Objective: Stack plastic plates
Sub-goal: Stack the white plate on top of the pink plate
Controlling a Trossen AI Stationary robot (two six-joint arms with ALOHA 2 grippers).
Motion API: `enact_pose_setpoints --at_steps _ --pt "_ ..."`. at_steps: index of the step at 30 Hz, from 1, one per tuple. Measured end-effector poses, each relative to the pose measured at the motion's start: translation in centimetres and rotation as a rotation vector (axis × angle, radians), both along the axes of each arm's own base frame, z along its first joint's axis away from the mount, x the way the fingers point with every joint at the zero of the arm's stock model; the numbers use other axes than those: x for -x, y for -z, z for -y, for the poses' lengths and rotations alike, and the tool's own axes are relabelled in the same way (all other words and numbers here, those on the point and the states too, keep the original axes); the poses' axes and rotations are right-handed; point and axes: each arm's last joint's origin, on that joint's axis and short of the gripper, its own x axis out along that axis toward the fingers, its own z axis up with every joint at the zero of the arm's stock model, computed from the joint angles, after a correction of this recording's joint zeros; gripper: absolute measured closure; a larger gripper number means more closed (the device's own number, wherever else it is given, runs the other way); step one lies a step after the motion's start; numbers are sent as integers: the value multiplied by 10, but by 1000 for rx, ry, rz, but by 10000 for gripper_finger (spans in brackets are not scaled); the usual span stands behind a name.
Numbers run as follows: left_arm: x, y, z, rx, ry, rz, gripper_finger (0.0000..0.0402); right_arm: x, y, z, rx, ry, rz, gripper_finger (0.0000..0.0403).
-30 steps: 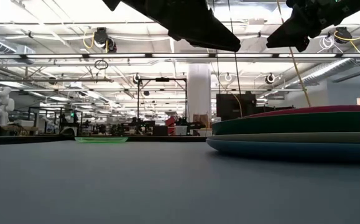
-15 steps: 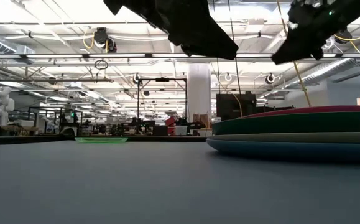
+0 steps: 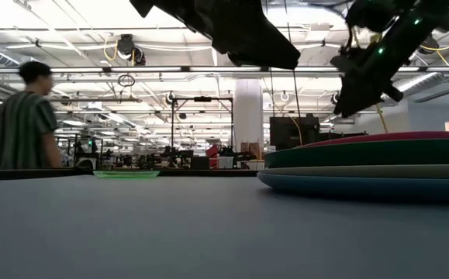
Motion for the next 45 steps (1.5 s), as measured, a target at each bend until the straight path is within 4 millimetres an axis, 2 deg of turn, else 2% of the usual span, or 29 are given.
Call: enact_pose_setpoints --at_steps 8,16,36,45 --pt "0 0 0 -3 0 -1 245 -3 31 19 -209 161 -143 287" --pt "0 0 -1 -37 20 5 245 -10 53 31 -269 230 -242 287" --pt "-1 0 -8 -37 4 10 245 -31 80 40 -306 191 -259 287" --pt "-1 0 -8 -36 3 12 245 -40 80 43 -296 90 -211 287"
